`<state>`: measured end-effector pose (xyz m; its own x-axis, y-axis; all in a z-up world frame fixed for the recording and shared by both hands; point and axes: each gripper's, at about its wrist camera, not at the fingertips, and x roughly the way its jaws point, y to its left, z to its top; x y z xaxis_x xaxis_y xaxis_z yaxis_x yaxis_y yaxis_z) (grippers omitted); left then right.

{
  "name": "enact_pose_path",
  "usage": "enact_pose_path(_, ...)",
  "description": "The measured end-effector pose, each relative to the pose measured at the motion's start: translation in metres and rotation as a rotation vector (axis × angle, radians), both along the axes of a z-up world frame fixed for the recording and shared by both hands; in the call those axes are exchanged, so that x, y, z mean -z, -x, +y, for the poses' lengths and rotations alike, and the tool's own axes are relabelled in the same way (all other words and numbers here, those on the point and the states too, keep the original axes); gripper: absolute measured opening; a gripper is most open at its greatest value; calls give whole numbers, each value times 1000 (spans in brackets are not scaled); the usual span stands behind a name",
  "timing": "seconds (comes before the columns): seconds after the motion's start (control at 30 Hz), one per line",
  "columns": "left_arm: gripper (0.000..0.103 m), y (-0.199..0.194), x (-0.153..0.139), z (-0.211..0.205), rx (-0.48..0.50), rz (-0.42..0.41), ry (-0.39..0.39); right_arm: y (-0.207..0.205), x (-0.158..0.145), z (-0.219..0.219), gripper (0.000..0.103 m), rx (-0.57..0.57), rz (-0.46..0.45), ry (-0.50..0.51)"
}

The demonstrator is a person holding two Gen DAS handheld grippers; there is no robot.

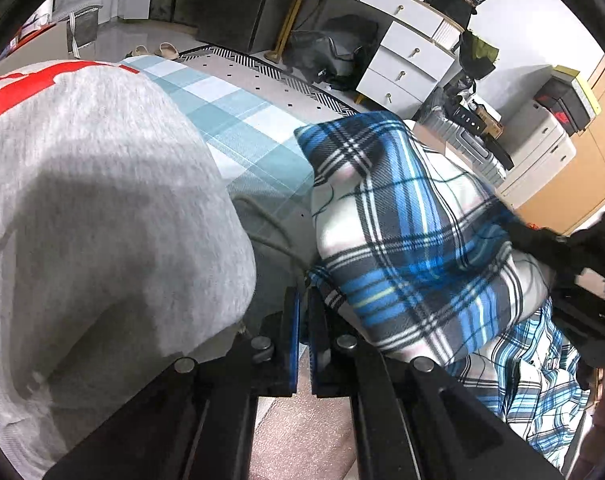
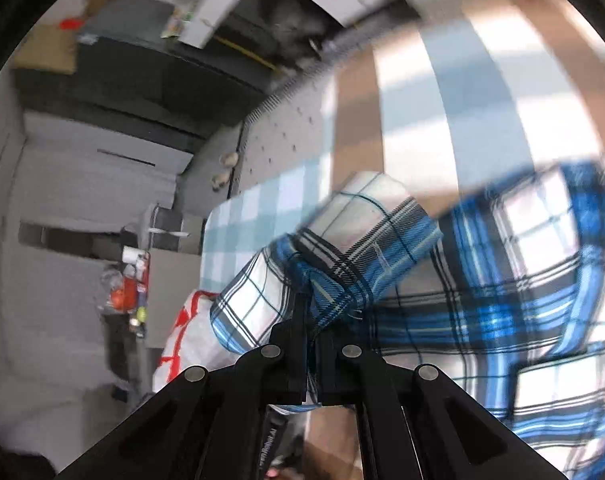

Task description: Fold large clothes

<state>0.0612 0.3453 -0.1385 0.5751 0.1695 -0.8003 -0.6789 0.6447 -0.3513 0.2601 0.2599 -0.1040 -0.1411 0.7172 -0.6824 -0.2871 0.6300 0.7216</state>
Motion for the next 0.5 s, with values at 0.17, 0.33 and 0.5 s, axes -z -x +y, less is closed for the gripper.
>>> enact_pose_path(0.17, 0, -1, -6, -8, 16, 15, -16, -15, 20, 10, 5, 3, 39, 16)
enact_pose_path(0.33, 0, -2, -2, -10, 20, 22, -21, -19, 11, 31, 6, -27, -32, 1)
enact_pose_path(0.5, 0, -2, -3, -11, 26, 21, -16, -22, 7, 32, 96, 27, -19, -99)
